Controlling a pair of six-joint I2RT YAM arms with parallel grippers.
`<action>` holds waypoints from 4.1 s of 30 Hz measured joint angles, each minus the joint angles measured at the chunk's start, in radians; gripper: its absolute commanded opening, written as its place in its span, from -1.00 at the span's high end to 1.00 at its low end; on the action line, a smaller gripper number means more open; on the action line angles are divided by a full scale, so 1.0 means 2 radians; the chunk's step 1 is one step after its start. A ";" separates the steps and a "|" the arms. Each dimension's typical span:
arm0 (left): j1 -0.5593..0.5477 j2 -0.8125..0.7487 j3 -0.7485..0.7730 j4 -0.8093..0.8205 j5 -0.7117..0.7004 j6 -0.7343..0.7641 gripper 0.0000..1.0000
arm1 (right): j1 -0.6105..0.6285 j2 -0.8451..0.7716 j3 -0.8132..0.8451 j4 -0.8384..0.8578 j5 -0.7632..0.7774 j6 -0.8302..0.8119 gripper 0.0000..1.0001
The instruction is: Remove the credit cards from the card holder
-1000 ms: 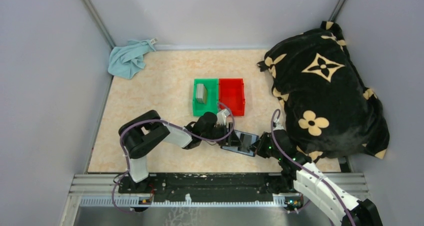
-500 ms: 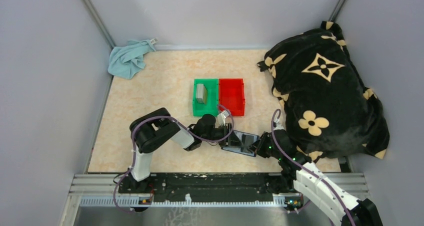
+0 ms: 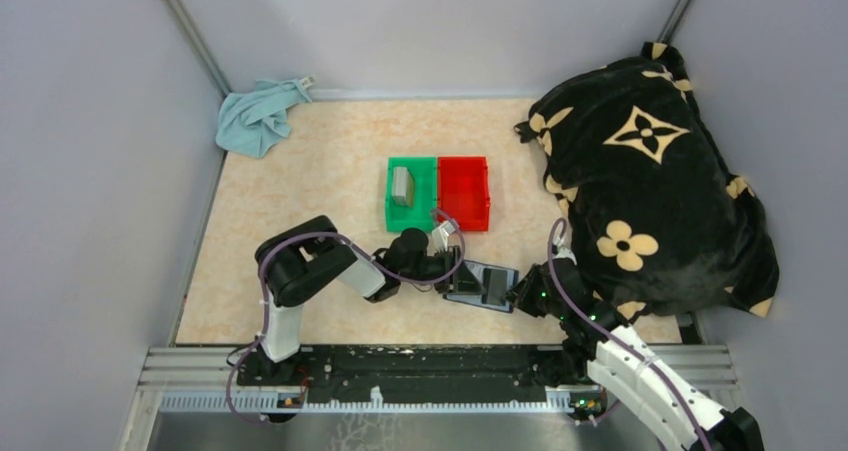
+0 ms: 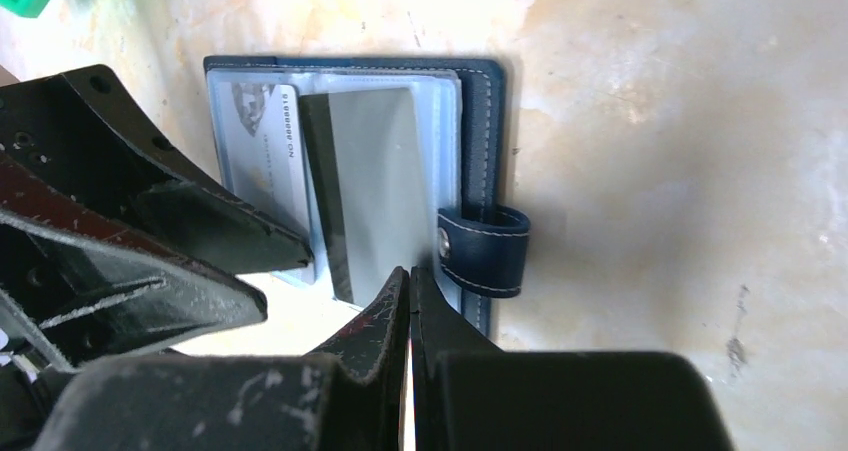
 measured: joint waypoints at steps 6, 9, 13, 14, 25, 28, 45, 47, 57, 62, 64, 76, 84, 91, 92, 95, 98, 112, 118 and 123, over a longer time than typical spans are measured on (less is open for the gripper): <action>0.014 -0.002 -0.016 -0.002 -0.003 0.008 0.14 | 0.001 -0.006 0.014 -0.045 0.022 0.001 1.00; 0.015 -0.010 -0.016 -0.010 -0.007 0.016 0.13 | 0.003 -0.006 0.016 -0.049 0.029 0.002 1.00; 0.016 -0.016 -0.015 -0.022 -0.010 0.027 0.12 | 0.003 0.014 0.019 -0.039 0.029 0.002 1.00; 0.016 -0.016 -0.015 -0.024 -0.010 0.028 0.12 | 0.003 0.024 0.021 -0.033 0.029 0.002 1.00; 0.015 -0.005 0.009 -0.042 -0.010 0.034 0.20 | 0.006 0.075 0.024 0.018 0.016 0.002 1.00; 0.015 -0.002 0.016 -0.048 -0.010 0.034 0.40 | 0.006 0.071 0.019 0.024 0.014 0.002 1.00; 0.018 -0.005 0.008 -0.059 -0.013 0.032 1.00 | 0.006 0.051 0.008 0.027 0.014 0.010 1.00; 0.019 -0.019 0.005 -0.075 -0.017 0.041 1.00 | 0.006 0.051 0.008 0.027 0.014 0.013 1.00; 0.041 -0.173 -0.009 -0.224 -0.065 0.138 1.00 | 0.006 0.054 0.003 0.046 0.010 0.013 0.86; 0.085 -0.269 -0.019 -0.294 -0.048 0.193 1.00 | 0.006 0.050 0.004 0.090 -0.032 -0.020 0.33; 0.100 -0.303 -0.022 -0.313 -0.024 0.211 1.00 | 0.006 0.047 0.014 0.096 -0.044 -0.040 0.18; 0.108 -0.354 -0.017 -0.333 0.189 0.228 1.00 | -0.009 0.064 0.161 0.241 -0.246 -0.115 0.05; 0.108 -0.372 -0.021 -0.281 0.242 0.199 1.00 | -0.009 0.063 0.190 0.228 -0.307 -0.142 0.17; 0.108 -0.365 -0.021 -0.233 0.258 0.168 1.00 | -0.009 0.054 0.189 0.197 -0.322 -0.152 0.24; 0.108 -0.364 -0.021 -0.225 0.260 0.164 1.00 | -0.009 0.053 0.189 0.195 -0.322 -0.153 0.27; 0.108 -0.364 -0.021 -0.214 0.263 0.159 1.00 | -0.009 0.050 0.189 0.191 -0.327 -0.153 0.40; 0.108 -0.360 -0.021 -0.214 0.263 0.158 1.00 | -0.009 0.050 0.189 0.191 -0.330 -0.152 0.93; 0.108 -0.348 -0.021 -0.207 0.259 0.146 0.48 | -0.009 0.051 0.182 0.204 -0.327 -0.131 1.00; 0.108 -0.361 -0.023 -0.212 0.245 0.151 0.46 | -0.009 0.057 0.181 0.219 -0.318 -0.114 1.00; 0.108 -0.378 -0.030 -0.216 0.238 0.158 0.46 | -0.009 0.067 0.181 0.236 -0.315 -0.101 1.00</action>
